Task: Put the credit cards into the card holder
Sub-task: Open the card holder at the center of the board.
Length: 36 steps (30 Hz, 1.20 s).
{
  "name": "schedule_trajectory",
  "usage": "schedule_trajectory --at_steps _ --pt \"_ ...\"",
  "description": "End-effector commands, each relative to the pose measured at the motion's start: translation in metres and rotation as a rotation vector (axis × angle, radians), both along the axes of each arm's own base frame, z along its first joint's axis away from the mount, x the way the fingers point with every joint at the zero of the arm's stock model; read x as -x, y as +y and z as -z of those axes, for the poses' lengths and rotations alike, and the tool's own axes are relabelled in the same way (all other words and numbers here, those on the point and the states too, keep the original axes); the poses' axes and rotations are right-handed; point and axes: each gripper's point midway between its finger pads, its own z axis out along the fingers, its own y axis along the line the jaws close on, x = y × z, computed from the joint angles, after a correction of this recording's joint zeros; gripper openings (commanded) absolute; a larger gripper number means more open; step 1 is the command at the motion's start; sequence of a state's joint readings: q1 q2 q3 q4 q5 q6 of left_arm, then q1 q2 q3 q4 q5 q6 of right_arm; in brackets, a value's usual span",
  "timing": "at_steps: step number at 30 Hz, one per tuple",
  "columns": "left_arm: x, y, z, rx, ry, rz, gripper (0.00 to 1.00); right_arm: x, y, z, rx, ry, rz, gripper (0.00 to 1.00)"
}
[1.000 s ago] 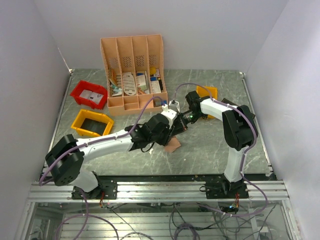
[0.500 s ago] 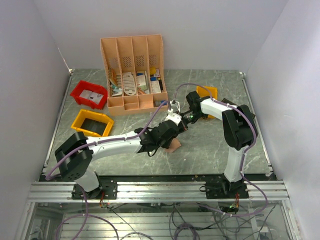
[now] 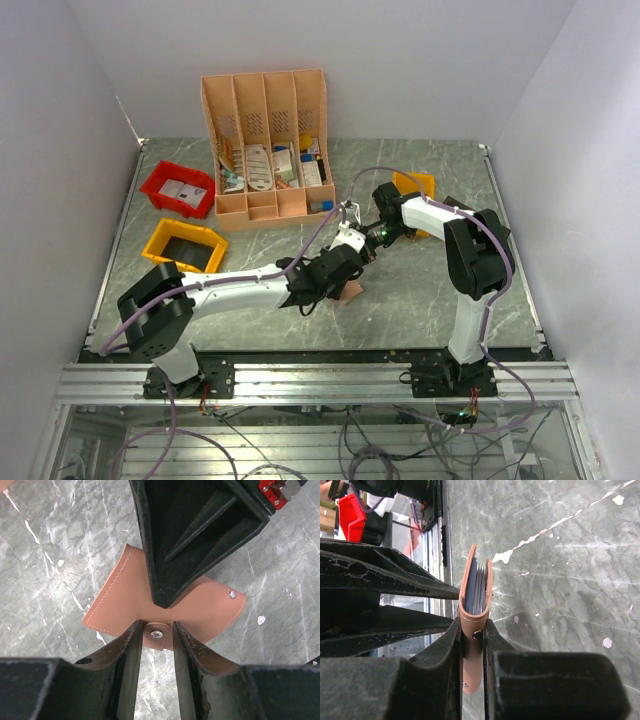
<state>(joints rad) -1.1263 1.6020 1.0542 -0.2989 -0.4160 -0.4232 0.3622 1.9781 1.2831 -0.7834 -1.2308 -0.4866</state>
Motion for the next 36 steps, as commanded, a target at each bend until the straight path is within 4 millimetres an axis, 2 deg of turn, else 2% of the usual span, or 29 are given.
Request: schedule_trajectory --at_steps 1,6,13,18,22,23,24,26,29,31,34,36 --pt "0.004 -0.003 0.003 -0.025 0.002 -0.006 0.42 -0.001 0.004 -0.013 -0.066 0.043 0.004 0.00" --pt "0.004 0.005 0.011 -0.072 -0.007 -0.055 0.40 0.000 0.004 -0.014 -0.072 0.051 0.002 0.00" --pt "-0.003 0.015 0.020 -0.149 -0.043 -0.116 0.19 0.000 0.005 -0.016 -0.076 0.048 0.002 0.00" --pt "-0.005 0.017 0.013 -0.120 -0.060 -0.133 0.09 -0.001 0.003 -0.014 -0.065 0.041 0.004 0.00" --pt "0.001 0.022 0.002 -0.039 -0.065 -0.130 0.07 -0.006 -0.001 -0.009 -0.023 0.003 0.012 0.00" --pt "0.003 0.020 -0.007 0.016 -0.074 -0.122 0.09 -0.008 -0.002 -0.009 -0.019 -0.007 0.017 0.00" --pt "0.007 0.021 -0.005 0.042 -0.067 -0.107 0.15 -0.010 -0.004 -0.010 -0.018 -0.014 0.024 0.00" --pt "0.013 0.022 -0.016 0.139 -0.073 -0.093 0.34 -0.011 -0.006 -0.011 -0.019 -0.024 0.033 0.00" --pt "0.017 0.037 -0.016 0.229 -0.076 -0.135 0.51 -0.012 -0.008 -0.014 -0.026 -0.043 0.029 0.00" --pt "0.017 0.047 -0.014 0.288 -0.061 -0.172 0.55 -0.012 -0.009 -0.019 -0.046 -0.062 0.017 0.00" --pt "0.021 0.052 -0.018 0.428 -0.021 -0.163 0.59 -0.008 -0.010 -0.030 -0.103 -0.099 -0.014 0.00" --pt "0.023 0.046 -0.040 0.581 -0.034 -0.126 0.64 -0.007 -0.011 -0.036 -0.118 -0.110 -0.021 0.00"
